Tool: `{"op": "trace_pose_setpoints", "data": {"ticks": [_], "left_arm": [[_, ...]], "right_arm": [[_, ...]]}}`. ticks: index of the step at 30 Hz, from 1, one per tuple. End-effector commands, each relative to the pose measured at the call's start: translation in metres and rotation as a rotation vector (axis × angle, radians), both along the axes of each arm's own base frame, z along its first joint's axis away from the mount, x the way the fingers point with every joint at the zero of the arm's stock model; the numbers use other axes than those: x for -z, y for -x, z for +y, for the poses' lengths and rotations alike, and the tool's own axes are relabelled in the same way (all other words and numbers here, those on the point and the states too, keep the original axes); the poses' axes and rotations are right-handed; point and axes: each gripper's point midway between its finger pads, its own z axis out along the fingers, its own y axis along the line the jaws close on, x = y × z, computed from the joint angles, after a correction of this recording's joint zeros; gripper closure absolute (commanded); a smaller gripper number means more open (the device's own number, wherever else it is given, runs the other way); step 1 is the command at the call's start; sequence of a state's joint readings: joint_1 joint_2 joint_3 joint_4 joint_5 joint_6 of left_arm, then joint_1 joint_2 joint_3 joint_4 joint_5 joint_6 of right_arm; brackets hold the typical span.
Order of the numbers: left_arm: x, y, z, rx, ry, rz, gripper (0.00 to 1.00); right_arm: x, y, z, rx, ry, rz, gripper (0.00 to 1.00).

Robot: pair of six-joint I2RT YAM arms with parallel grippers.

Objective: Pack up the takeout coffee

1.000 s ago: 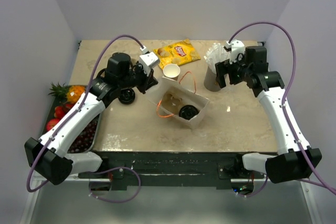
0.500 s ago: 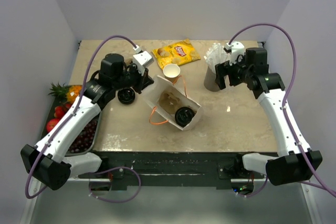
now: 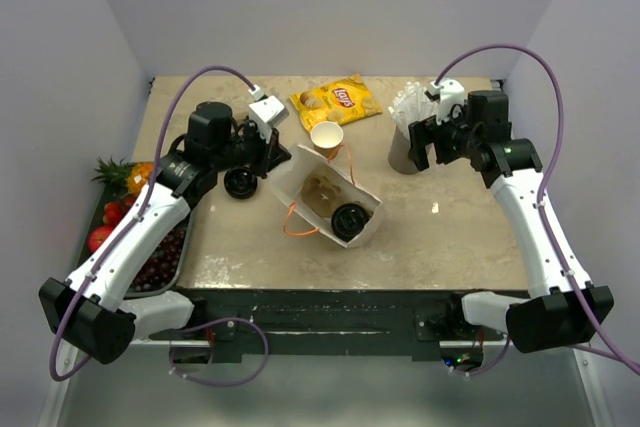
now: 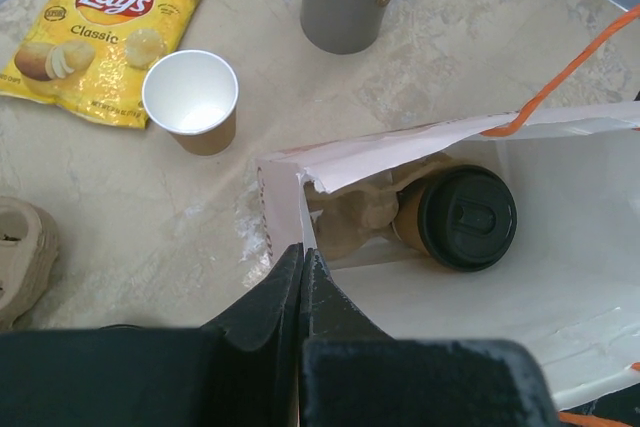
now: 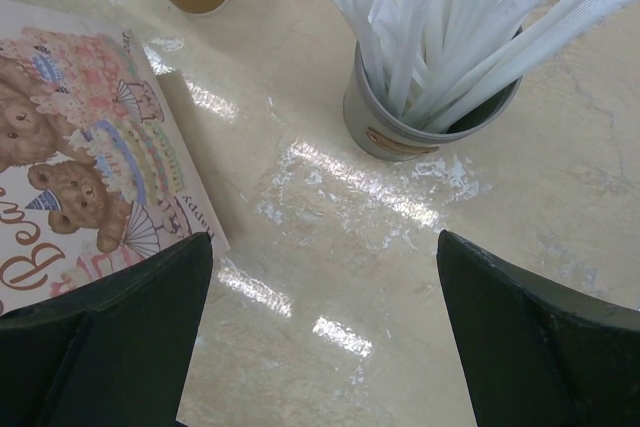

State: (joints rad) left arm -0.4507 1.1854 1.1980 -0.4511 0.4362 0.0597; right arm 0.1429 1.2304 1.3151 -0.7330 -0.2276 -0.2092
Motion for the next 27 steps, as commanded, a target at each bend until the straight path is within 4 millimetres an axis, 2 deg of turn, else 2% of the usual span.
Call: {"op": "trace_pose_setpoints", "data": {"ticks": [1,6,12,13,15,17,21,25,27], "left_arm": [[-0.018,0.001,-0.008,0.025,0.066,0.007,1.00],[-0.025,-0.002,-0.021,0.036,0.130,0.070,1.00],[-0.023,-0.012,-0.035,0.035,0.186,0.145,0.99],[-0.025,-0.014,-0.037,0.038,0.196,0.146,0.91],[-0.025,-0.018,-0.040,0.038,0.209,0.159,0.81],[-0.033,-0.021,-0.044,0.049,0.227,0.147,0.75],[-0.038,-0.030,-0.052,0.062,0.242,0.147,0.62],[-0.043,-0.035,-0.055,0.061,0.249,0.138,0.42],[-0.047,-0.036,-0.055,0.063,0.252,0.126,0.37]], "right_arm": [[-0.013,-0.006,0.003,-0.009,-0.021,-0.045,0.04],[-0.016,-0.010,0.004,-0.012,-0.021,-0.041,0.04],[-0.022,-0.017,0.004,-0.015,-0.019,-0.050,0.03],[-0.021,-0.018,0.004,-0.014,-0.016,-0.046,0.03],[-0.022,-0.019,0.004,-0.012,-0.015,-0.048,0.03],[-0.021,-0.021,0.004,-0.013,-0.013,-0.045,0.03],[-0.023,-0.024,0.005,-0.016,-0.016,-0.045,0.03],[-0.027,-0.029,0.007,-0.019,-0.016,-0.053,0.03],[-0.028,-0.032,0.006,-0.016,-0.013,-0.057,0.03]]}}
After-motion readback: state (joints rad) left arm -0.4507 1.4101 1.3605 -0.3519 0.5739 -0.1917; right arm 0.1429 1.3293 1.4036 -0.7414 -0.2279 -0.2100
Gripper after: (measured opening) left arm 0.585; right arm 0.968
